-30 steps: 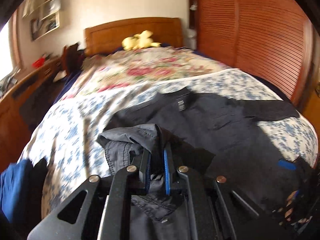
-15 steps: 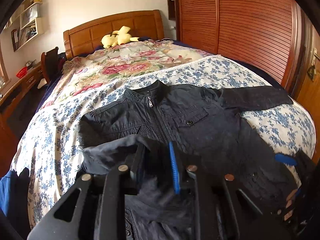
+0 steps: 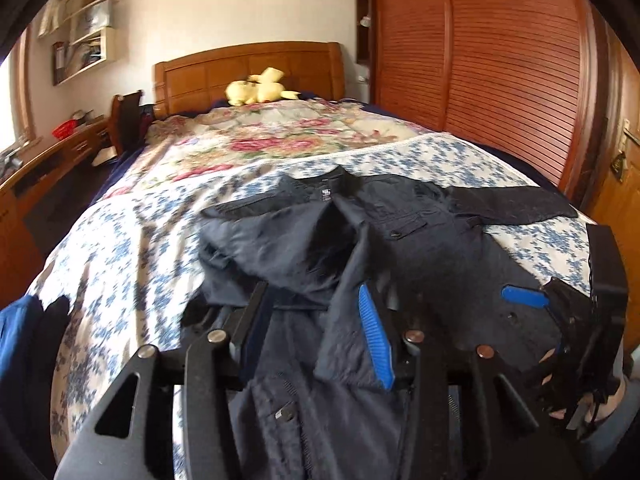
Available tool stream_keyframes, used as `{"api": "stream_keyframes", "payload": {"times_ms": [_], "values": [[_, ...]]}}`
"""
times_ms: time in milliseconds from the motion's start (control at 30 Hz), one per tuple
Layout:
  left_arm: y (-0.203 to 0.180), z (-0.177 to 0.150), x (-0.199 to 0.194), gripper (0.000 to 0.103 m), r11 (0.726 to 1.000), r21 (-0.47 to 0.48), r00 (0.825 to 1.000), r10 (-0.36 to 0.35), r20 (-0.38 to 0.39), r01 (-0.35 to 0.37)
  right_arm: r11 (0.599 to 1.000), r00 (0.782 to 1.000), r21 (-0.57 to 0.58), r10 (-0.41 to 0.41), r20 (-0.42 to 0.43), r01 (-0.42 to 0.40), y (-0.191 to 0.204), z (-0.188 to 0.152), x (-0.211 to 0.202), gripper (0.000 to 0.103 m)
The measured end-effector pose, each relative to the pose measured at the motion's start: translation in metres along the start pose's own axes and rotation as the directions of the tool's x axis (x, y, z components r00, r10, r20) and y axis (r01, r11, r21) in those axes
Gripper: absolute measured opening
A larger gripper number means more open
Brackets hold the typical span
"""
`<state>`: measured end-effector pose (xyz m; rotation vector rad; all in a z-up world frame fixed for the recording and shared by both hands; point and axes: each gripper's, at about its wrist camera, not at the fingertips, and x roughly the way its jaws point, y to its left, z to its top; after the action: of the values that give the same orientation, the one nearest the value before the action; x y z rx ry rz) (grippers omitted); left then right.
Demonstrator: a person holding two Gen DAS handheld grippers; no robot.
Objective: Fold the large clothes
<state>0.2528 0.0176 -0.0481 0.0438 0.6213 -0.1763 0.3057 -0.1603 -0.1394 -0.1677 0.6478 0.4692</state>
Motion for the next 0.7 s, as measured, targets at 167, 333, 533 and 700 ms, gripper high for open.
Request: {"api": "stream_keyframes", "payload": {"times_ms": [167,333,533,700], "values": [[0.021,-0.025,-0.003,0.043,0.999,-0.043,1.000,0.003,0.000,-0.003,0.999,0.999,-0.023,0.037,-0.014,-0.037,0.017,0.006,0.014,0.103],[0.031,-0.047,-0.004,0.043,0.999,-0.041,1.000,0.030,0.002,-0.029,0.993,0.994,-0.053,0.106,-0.016,-0.107,0.034,0.009,0.023,0.102],[0.042,-0.062,-0.011,0.043,0.997,-0.068,0.999,0.027,0.016,-0.026,0.983,0.984,-0.062,0.172,-0.040,-0.174,0.049,0.007,0.037,0.098],[0.046,-0.073,-0.021,0.043,0.997,-0.071,0.999,0.016,0.033,-0.014,0.979,0.981,-0.118,0.151,-0.119,-0.165,0.062,-0.003,0.057,0.094]]}}
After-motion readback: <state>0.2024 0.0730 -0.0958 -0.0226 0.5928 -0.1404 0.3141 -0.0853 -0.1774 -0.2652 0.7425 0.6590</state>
